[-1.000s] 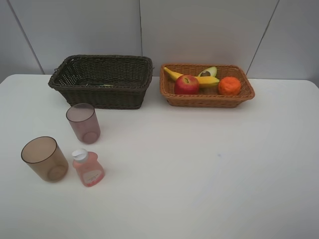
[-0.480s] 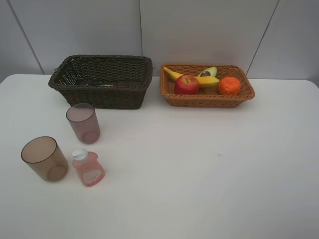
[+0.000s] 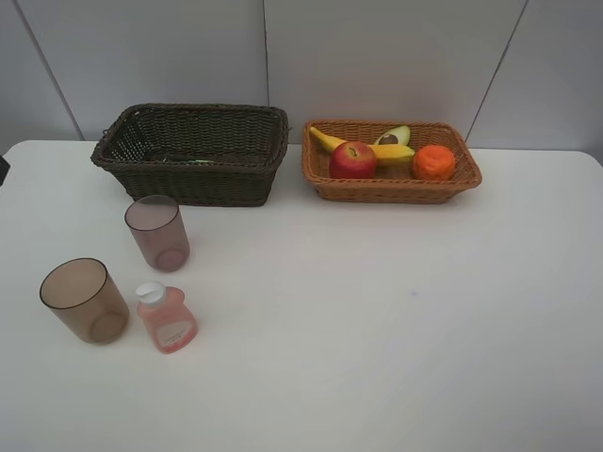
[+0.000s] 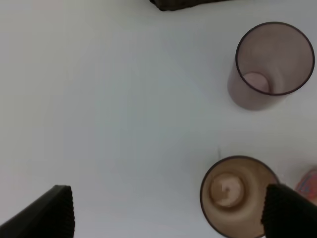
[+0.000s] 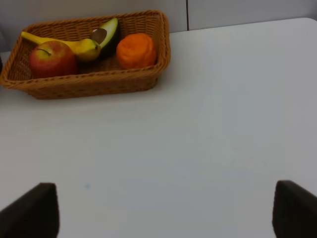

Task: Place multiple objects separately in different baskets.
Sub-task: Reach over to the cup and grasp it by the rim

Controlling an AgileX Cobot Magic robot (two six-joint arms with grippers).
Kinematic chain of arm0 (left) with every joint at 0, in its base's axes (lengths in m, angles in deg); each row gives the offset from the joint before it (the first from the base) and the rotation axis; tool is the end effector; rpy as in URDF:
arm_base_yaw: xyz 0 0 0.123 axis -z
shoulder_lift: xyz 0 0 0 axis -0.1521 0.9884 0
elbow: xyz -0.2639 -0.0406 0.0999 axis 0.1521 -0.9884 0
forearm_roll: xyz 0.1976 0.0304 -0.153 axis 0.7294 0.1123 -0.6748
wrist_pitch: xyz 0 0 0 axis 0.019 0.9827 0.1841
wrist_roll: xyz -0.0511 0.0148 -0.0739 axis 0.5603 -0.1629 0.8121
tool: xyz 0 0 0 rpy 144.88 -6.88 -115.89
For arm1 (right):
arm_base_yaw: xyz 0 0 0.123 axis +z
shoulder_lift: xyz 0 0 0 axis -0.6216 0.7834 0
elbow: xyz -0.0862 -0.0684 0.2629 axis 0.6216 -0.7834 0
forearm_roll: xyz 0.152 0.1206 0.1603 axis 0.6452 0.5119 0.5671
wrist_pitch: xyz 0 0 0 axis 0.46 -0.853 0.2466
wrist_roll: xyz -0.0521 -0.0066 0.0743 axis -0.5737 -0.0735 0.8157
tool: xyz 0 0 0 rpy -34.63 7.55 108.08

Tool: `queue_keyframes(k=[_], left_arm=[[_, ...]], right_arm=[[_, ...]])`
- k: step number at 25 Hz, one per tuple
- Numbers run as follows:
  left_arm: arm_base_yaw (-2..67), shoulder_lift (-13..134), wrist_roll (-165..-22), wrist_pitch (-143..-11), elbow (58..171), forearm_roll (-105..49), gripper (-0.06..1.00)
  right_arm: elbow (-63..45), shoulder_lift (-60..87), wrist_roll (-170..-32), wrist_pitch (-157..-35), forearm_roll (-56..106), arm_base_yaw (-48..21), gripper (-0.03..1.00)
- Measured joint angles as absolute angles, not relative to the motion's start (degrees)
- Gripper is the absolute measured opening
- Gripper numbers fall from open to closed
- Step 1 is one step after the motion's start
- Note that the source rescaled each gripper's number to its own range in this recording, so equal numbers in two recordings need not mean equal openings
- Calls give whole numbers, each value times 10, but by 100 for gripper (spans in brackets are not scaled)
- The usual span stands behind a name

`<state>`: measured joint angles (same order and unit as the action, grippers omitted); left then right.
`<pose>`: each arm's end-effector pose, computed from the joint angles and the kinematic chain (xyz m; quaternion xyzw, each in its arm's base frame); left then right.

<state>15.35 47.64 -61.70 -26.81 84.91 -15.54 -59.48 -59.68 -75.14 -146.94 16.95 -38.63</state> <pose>0.1906 -0.0235 0.3086 0.0684 0.9618 -0.0197 0.2643 -0.0069 -0.0006 0.2826 0.0219 0.8446 0.0079 0.5348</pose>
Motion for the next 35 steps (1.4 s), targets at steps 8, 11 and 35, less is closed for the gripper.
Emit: queue_keyframes(k=[8,11,35], left_arm=[[153,626,-618,-280,910,-196,100],[153,671,-637,-282,925,-196,100],[181,833,-708,-397,935,-246,100]], right_arm=[[-595,-597,-751,-1469,170,-386,85],[-595,-597,-751,-1469,170,-386,85],[-595,-597,-751,-1469,170,-386,85]])
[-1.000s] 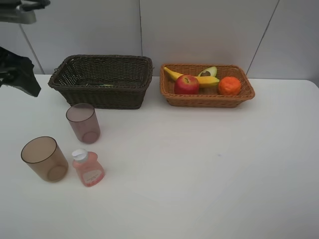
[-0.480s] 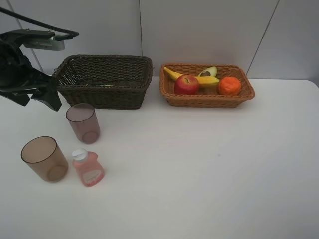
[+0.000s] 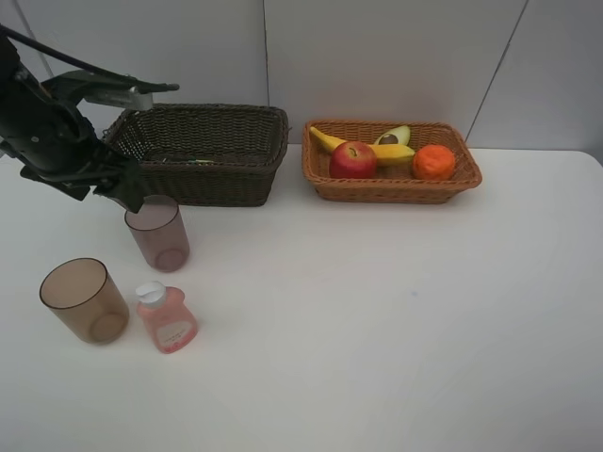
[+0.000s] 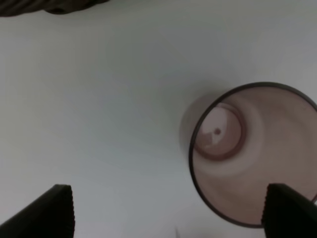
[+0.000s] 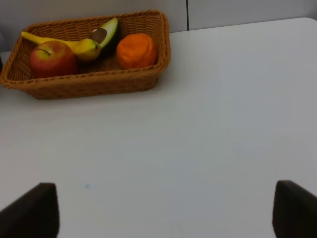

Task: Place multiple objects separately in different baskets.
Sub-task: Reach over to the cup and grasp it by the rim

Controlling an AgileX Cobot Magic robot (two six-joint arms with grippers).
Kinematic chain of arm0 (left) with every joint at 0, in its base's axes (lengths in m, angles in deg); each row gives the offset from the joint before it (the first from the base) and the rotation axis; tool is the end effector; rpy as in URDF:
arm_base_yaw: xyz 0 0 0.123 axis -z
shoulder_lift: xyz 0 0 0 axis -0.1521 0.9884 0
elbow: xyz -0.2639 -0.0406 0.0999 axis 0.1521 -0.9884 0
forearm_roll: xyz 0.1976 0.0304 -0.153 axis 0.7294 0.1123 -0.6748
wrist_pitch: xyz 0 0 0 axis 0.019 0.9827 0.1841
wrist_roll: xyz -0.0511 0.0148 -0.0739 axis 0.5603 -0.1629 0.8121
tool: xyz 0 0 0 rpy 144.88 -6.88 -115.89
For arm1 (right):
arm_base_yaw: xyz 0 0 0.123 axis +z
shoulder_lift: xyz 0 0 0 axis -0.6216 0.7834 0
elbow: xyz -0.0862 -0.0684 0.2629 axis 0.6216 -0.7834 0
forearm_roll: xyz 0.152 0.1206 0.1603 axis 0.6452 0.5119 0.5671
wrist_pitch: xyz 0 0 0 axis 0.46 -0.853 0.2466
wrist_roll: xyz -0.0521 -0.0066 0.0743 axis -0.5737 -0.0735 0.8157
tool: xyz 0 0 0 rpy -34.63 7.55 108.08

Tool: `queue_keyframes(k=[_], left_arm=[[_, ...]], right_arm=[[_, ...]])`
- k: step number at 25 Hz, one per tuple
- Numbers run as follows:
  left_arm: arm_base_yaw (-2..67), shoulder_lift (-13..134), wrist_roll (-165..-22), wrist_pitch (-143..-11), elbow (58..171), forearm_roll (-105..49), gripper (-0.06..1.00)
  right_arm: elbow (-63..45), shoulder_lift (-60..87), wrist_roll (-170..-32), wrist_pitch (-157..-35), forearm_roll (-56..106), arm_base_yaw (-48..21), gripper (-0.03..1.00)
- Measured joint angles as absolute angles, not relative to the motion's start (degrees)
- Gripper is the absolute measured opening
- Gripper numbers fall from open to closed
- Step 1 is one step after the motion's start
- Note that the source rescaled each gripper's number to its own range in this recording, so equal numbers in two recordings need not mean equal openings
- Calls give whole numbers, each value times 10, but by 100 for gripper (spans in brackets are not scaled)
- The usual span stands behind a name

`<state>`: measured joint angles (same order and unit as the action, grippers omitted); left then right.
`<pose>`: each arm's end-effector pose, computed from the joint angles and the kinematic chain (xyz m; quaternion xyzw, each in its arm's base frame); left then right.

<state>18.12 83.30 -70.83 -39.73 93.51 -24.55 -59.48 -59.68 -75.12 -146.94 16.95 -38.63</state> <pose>0.3124 -0.0623 0.1982 0.1186 0.9802 -0.0648 0.1446 -0.0069 -0.0006 0.2826 0.0221 0.8446 0.0079 0.5348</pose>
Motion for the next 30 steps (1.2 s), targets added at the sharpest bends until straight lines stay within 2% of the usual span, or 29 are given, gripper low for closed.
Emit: queue_keyframes(k=[15,26,28,30], left_arm=[[197,937,-708,-405,970,-240,100],[197,952,-707,-407,970,-239,100],[197,952,-707,-407,970,-239,97],[197,952,-707,-407,970,-239,89]], right_arm=[[-595,-597,-751,-1469,170,-386,85],[-595,-597,-751,-1469,170,-386,85],[-595,-597,-751,-1469,170,-386,85],[-595,-597,-751,-1469,170,-386,85]])
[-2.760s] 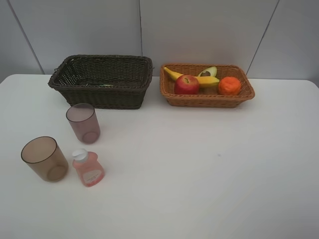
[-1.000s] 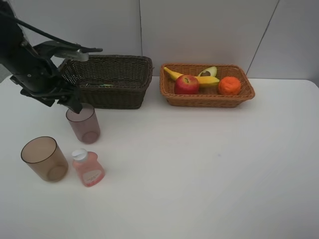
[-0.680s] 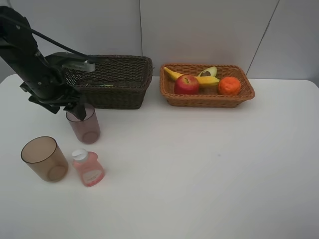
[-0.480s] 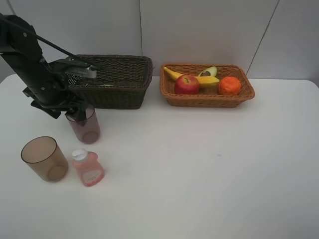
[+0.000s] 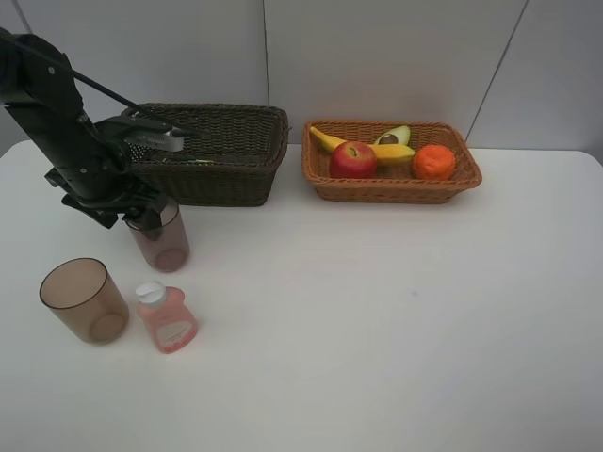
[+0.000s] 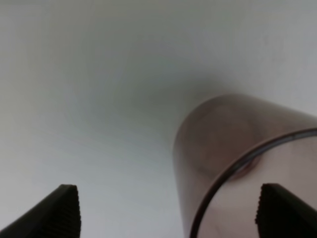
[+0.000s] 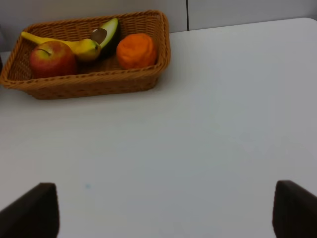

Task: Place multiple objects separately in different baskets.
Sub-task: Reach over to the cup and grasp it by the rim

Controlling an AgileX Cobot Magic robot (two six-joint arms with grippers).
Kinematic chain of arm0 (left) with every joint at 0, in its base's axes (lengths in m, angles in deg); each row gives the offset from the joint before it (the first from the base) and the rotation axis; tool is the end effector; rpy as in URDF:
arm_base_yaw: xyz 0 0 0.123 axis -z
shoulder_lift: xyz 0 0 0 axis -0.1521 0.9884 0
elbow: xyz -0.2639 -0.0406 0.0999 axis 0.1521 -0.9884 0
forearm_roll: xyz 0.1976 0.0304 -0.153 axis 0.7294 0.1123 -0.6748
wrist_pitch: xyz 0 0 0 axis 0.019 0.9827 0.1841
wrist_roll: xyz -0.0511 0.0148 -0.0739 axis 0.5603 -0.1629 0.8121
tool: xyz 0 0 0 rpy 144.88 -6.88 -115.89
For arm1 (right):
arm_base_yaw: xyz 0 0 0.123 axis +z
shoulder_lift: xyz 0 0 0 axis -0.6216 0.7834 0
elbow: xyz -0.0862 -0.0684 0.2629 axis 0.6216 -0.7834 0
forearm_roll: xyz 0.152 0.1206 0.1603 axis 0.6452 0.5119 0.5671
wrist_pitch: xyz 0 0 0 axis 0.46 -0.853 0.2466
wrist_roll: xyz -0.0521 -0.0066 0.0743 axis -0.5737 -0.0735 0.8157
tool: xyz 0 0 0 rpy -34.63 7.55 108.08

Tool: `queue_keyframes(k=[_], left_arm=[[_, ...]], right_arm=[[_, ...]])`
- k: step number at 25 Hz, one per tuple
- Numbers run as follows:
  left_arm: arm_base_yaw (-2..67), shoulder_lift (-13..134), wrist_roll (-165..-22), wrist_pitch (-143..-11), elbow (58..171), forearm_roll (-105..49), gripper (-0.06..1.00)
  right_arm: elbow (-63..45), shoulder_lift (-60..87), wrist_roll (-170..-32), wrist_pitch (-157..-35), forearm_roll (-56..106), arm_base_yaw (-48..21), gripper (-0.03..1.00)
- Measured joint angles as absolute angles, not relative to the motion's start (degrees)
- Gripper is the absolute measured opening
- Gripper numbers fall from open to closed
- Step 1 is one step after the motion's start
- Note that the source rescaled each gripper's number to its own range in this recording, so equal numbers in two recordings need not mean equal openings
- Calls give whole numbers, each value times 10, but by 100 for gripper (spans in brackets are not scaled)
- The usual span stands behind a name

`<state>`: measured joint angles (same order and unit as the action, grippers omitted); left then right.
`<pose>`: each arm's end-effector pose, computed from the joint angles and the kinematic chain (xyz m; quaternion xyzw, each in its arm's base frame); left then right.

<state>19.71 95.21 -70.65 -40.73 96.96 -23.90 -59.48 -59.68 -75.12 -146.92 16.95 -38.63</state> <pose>0.3350 -0.0748 0.1437 0.1308 0.9865 -0.0581 0.0792 -0.0068 -0.0006 0.2827 0.0221 0.8445 0.0080 0.5350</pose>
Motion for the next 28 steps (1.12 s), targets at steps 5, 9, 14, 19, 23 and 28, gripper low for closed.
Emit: queue_keyframes(k=[5,9,14,19,23,28], left_arm=[[197,952,-705,-410,970,-239,44],[197,952,-705,-421,970,-239,8],[197,952,-705,-429,970,-239,0],[197,952,-705,-431,970,-239,0],[197,952,-705,-431,970,-239,0],[197,952,-705,-421,977,-241,0]], right_arm=[[-595,-597,-751,-1469,170,-386,85],[-595,-597,-751,-1469,170,-386,85],[-595,-597,-751,-1469,170,-386,85],[-595,-597,-751,-1469,170,-386,85],[-595,-597,-751,-1469,170,-386,85],[-595,-597,-751,-1469,170,-386,85]])
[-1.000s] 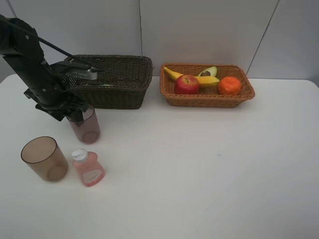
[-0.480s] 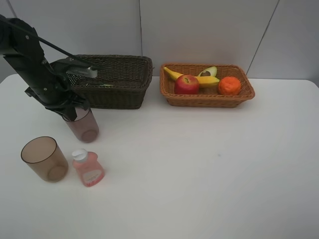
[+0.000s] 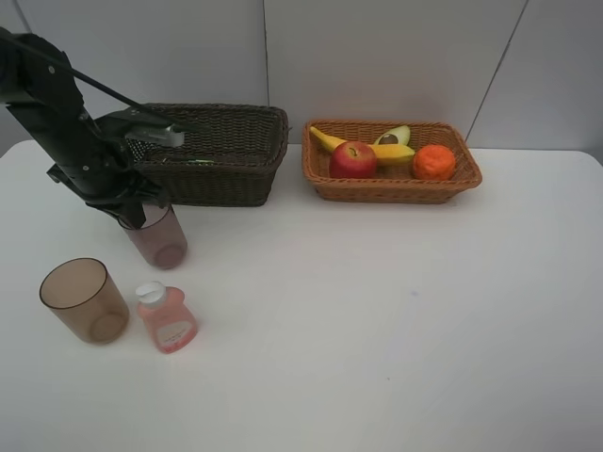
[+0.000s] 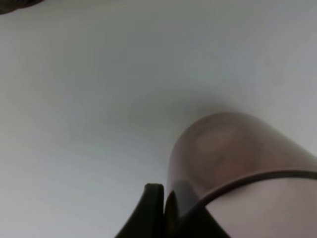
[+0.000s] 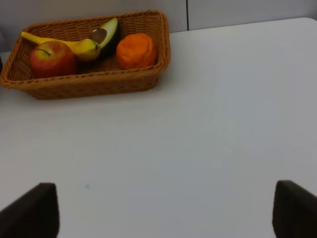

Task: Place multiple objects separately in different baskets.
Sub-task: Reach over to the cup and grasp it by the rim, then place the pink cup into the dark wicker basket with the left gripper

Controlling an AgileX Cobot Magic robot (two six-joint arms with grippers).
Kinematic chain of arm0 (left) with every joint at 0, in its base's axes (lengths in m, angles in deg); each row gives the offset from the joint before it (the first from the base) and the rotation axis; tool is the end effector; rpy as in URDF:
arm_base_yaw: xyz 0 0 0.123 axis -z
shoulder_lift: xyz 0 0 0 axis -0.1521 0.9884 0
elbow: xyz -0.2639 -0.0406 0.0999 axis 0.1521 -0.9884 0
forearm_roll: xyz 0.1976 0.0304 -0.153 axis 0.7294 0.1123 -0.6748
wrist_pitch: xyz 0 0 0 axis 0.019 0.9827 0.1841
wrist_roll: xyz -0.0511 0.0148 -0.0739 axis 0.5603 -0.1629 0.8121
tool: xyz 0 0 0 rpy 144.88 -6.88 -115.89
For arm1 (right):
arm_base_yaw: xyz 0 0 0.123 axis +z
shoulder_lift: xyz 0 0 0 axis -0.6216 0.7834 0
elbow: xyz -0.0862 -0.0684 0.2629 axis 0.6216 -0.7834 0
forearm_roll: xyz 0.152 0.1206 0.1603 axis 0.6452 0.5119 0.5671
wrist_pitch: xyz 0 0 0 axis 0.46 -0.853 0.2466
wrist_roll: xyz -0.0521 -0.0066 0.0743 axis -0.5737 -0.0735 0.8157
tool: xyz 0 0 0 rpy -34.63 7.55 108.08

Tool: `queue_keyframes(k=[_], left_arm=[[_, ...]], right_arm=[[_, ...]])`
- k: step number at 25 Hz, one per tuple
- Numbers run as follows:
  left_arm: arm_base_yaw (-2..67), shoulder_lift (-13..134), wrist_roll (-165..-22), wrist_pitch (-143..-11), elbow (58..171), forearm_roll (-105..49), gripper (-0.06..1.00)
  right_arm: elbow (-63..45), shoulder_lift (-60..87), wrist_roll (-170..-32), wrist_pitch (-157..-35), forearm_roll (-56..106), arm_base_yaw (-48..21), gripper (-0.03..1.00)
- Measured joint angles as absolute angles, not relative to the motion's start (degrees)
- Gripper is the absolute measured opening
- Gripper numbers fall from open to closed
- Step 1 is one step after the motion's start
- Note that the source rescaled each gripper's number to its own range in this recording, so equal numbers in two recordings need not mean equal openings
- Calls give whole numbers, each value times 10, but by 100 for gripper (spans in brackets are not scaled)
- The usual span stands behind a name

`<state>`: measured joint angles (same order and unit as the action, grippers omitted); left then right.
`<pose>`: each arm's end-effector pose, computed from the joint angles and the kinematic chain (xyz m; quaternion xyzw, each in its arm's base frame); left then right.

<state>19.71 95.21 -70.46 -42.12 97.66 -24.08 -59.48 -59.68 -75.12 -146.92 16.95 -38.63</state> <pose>0.3400 -0.0756 0.1468 0.1274 0.9853 -0.0590 0.0972 -0.0068 -0.0006 0.2827 0.0221 0.8445 0.0080 0.5350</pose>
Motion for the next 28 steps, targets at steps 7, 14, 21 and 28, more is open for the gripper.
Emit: queue_keyframes(k=[7,14,21,28], left_arm=[[197,952,-705,-327,1051,-241,0],[197,953,-705,-223,1139,-241,0],[197,953,-705,-158,1224,-241,0],[187,953,-705,-115,1322,-244,0]], right_arm=[[-595,-597,-751,-1469,170,-386,85],[-595,-597,-751,-1469,170,-386,85],[-595,-597,-751,-1469,170,-386,85],[-595,-597,-751,-1469,170,-386,85]])
